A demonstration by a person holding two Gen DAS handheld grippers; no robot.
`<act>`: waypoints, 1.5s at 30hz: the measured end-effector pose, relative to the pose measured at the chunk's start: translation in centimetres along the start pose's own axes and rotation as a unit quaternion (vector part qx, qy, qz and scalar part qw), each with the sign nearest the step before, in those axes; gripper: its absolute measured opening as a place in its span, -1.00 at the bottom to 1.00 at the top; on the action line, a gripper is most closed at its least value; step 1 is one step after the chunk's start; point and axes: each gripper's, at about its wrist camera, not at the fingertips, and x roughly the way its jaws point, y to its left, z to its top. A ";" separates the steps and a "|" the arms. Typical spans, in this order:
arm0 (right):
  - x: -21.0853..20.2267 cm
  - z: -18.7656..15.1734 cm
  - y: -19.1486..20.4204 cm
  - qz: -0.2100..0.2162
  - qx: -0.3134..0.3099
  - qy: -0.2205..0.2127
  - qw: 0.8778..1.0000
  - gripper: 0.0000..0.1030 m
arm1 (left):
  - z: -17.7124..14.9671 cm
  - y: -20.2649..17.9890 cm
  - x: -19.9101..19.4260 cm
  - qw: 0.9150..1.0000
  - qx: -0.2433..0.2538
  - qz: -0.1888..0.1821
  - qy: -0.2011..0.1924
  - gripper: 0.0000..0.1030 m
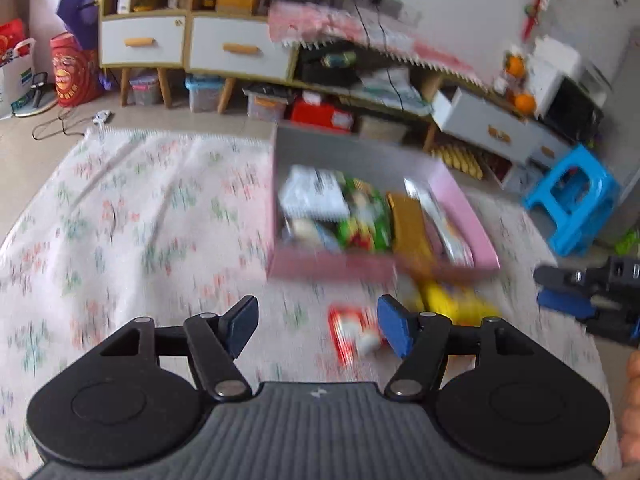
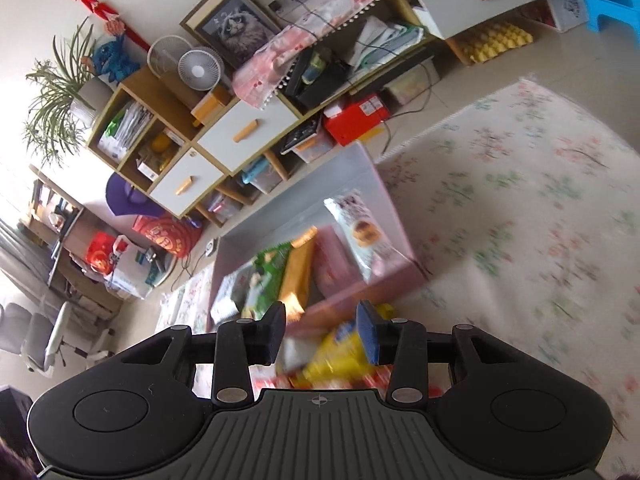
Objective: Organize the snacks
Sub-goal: 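Move both grippers back toward the lotus-biscuit packet and remaining snacks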
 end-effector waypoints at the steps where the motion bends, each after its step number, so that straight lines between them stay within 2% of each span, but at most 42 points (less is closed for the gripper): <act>1: -0.5 -0.5 -0.3 -0.003 0.002 0.002 1.000 -0.22 | -0.6 -0.3 -0.2 1.000 0.002 -0.003 0.003 0.21; 5: -2.2 -2.5 -1.4 -0.018 0.003 0.009 1.000 -0.14 | -2.6 -1.0 -0.9 1.000 0.005 -0.024 0.017 0.21; 13: -4.4 -4.8 -3.7 -0.031 0.030 0.012 0.999 -0.13 | -4.3 -1.9 -1.5 0.999 0.013 -0.030 0.035 0.22; 20: -4.2 -6.3 -4.7 -0.030 0.048 0.033 0.998 -0.13 | -5.9 -3.6 -0.8 0.996 0.025 -0.056 0.062 0.29; 23: -4.2 -6.9 -5.0 -0.030 0.051 0.037 0.998 -0.13 | -6.4 -4.3 -0.4 0.996 0.035 -0.052 0.070 0.29; 30: -4.5 -7.5 -6.0 -0.028 0.073 0.038 0.996 -0.13 | -7.4 -5.1 -0.5 0.995 0.053 -0.047 0.072 0.31; 35: -5.4 -7.9 -6.5 -0.024 0.093 0.027 0.995 -0.13 | -8.1 -5.9 -0.2 0.993 0.070 -0.057 0.081 0.31; 39: -5.7 -8.0 -6.9 -0.011 0.105 0.024 0.994 -0.13 | -8.5 -7.0 -0.3 0.991 0.101 -0.058 0.060 0.38; 41: -5.7 -8.1 -7.0 -0.006 0.111 0.024 0.993 -0.13 | -8.6 -7.5 0.2 0.992 0.101 -0.056 0.056 0.40; 45: -5.4 -8.3 -6.9 -0.015 0.109 0.024 0.994 -0.13 | -8.6 -7.9 1.4 0.991 0.086 -0.066 0.075 0.40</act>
